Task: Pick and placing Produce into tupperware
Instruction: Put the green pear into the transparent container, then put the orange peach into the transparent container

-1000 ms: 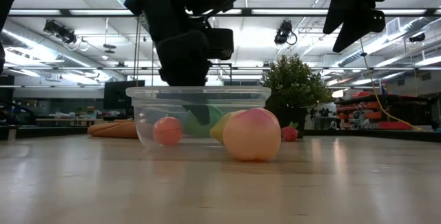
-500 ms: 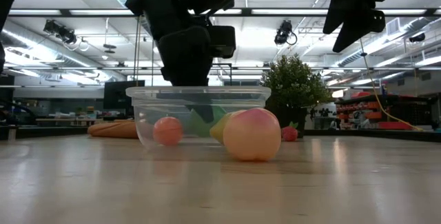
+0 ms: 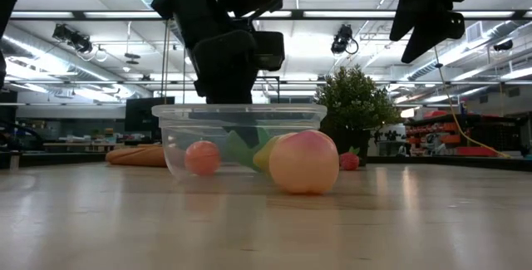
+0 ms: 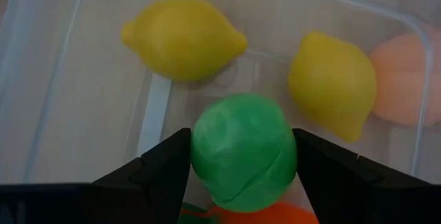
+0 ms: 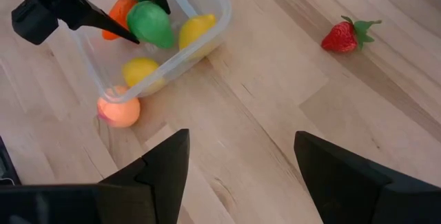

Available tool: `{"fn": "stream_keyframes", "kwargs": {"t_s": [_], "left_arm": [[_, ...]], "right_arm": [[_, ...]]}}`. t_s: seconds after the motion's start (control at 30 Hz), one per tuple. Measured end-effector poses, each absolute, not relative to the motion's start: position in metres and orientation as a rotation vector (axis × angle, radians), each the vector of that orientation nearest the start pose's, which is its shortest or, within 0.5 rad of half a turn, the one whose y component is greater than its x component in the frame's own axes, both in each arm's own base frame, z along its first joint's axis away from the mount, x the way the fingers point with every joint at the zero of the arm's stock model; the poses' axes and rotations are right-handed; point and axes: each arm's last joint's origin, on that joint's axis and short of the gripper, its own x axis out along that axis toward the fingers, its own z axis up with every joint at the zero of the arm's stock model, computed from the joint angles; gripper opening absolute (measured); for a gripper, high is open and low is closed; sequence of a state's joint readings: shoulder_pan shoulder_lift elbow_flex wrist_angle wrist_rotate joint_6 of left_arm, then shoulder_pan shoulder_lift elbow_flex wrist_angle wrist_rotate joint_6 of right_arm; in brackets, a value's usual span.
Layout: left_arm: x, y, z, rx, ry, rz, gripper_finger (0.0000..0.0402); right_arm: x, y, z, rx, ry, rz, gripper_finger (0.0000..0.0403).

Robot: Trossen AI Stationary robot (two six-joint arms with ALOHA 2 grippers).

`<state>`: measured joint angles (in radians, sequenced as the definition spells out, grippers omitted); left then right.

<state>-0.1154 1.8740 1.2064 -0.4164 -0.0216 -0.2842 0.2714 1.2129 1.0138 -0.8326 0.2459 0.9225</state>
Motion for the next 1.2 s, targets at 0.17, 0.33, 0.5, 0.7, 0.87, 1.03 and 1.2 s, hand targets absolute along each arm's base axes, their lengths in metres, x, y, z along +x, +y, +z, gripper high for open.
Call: {"fn": "stream_keyframes", "kwargs": {"t_s": [0.17, 0.33, 0.5, 0.7, 0.87, 1.03, 1.2], "left_arm": [[0.371, -0.043, 0.165, -0.225, 1.088, 0.065, 0.0257], [0.371, -0.044, 0.166, -0.248, 1.092, 0.055, 0.0268], [0.371, -0.044, 0.166, -0.247, 1.091, 0.054, 0.0302], [0.371, -0.041, 0.168, -0.276, 1.083, 0.074, 0.0334], [0.368, -0.03, 0.189, -0.331, 1.014, 0.108, 0.0334], [0.363, -0.013, 0.226, -0.407, 0.857, 0.136, 0.0328], [0.356, -0.002, 0.264, -0.539, 0.669, 0.162, 0.0327]], "right_arm": [[0.222, 0.055, 0.279, 0.58, 0.915, -0.428, 0.0229], [0.222, 0.055, 0.279, 0.58, 0.915, -0.428, 0.0229], [0.222, 0.055, 0.279, 0.58, 0.915, -0.428, 0.0229], [0.222, 0.055, 0.279, 0.585, 0.92, -0.421, 0.0229], [0.222, 0.055, 0.279, 0.585, 0.921, -0.421, 0.0229], [0.222, 0.055, 0.279, 0.585, 0.926, -0.42, 0.0229], [0.22, 0.055, 0.277, 0.587, 0.965, -0.411, 0.0229]]}}
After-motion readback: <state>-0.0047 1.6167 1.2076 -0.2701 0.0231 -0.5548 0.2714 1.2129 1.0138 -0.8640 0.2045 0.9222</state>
